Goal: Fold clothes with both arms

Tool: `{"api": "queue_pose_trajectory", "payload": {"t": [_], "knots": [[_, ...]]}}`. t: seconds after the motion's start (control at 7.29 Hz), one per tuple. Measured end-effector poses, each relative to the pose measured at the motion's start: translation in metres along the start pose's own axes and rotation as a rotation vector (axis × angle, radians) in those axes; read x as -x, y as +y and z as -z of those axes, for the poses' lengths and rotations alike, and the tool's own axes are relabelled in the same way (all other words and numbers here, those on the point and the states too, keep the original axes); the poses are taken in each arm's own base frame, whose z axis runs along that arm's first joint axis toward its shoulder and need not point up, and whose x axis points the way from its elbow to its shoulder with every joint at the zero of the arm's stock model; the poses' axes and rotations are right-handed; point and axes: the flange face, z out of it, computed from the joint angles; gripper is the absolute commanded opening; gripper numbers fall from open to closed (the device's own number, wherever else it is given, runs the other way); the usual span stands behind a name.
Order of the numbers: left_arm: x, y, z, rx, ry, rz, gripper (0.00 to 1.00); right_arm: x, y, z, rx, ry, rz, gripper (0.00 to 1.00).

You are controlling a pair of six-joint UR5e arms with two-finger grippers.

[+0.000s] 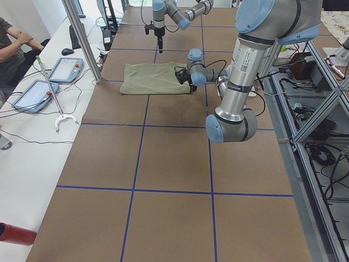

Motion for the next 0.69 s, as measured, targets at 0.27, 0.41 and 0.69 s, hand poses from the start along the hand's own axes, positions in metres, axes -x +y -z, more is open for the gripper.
{"api": "queue_pose_trajectory", "payload": {"t": [0.27, 0.41, 0.69], "knots": [[0.0035, 0.0085, -0.0121, 0.005, -0.024, 0.022, 0.78, -0.0001, 0.0000, -0.0013, 0.002, 0.001, 0.000, 1.00], [0.0033, 0.0094, -0.0133, 0.005, -0.026, 0.030, 0.75, -0.0001, -0.0001, -0.0014, 0.002, 0.001, 0.000, 1.00], [0.0022, 0.0073, -0.0129, 0.001, -0.025, 0.037, 0.60, 0.0003, -0.0003, -0.0013, 0.002, 0.001, -0.001, 1.00]]}}
